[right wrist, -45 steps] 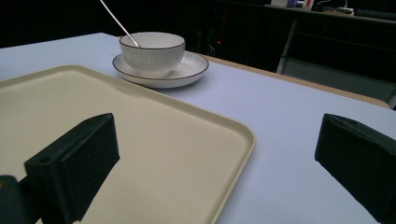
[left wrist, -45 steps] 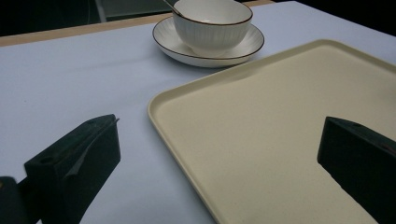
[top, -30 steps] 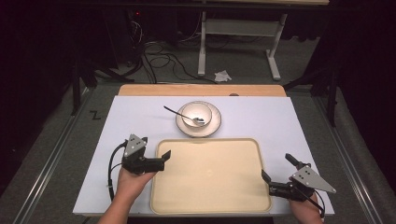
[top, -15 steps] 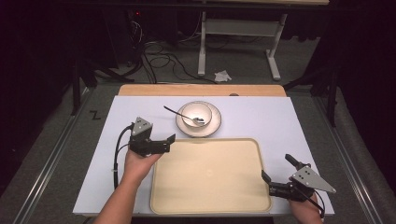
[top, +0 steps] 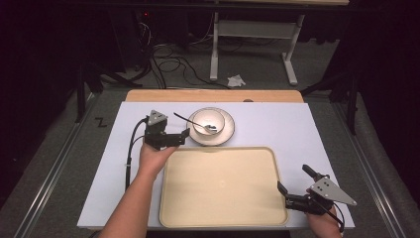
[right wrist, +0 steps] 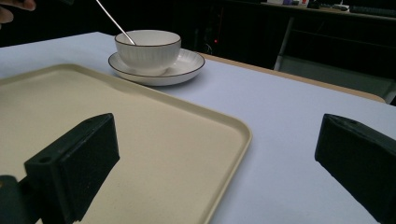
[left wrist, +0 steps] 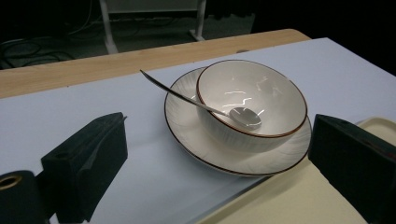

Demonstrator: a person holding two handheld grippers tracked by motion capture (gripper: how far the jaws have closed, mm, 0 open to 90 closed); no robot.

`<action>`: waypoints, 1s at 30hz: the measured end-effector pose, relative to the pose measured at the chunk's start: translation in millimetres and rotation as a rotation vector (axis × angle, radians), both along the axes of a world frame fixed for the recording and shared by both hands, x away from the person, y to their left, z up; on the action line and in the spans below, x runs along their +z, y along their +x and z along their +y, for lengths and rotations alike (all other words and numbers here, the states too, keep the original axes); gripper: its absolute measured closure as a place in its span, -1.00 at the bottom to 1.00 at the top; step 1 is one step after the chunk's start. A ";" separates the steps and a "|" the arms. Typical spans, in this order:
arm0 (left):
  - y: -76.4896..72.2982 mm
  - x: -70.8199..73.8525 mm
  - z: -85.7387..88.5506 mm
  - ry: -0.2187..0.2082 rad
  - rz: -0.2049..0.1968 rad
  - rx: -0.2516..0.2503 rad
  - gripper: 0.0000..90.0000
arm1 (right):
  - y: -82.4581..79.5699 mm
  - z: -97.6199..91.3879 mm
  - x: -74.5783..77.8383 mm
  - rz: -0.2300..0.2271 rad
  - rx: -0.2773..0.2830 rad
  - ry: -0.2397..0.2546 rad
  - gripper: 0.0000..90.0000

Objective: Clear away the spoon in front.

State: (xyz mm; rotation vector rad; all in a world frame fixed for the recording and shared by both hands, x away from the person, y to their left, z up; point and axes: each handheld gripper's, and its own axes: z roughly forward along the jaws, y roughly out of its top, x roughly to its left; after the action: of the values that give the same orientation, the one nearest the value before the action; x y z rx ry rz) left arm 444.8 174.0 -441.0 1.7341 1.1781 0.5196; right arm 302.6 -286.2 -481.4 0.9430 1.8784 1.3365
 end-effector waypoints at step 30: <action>46.5 -1.7 14.8 -0.123 0.100 0.088 0.09 | -1.2 -0.3 -1.9 0.002 0.003 0.001 -0.99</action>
State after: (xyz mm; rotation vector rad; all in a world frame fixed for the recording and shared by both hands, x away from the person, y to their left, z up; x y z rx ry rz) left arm 491.3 188.8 -442.7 1.6241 1.3343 0.4084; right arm 301.4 -286.5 -483.4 0.9423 1.8820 1.3386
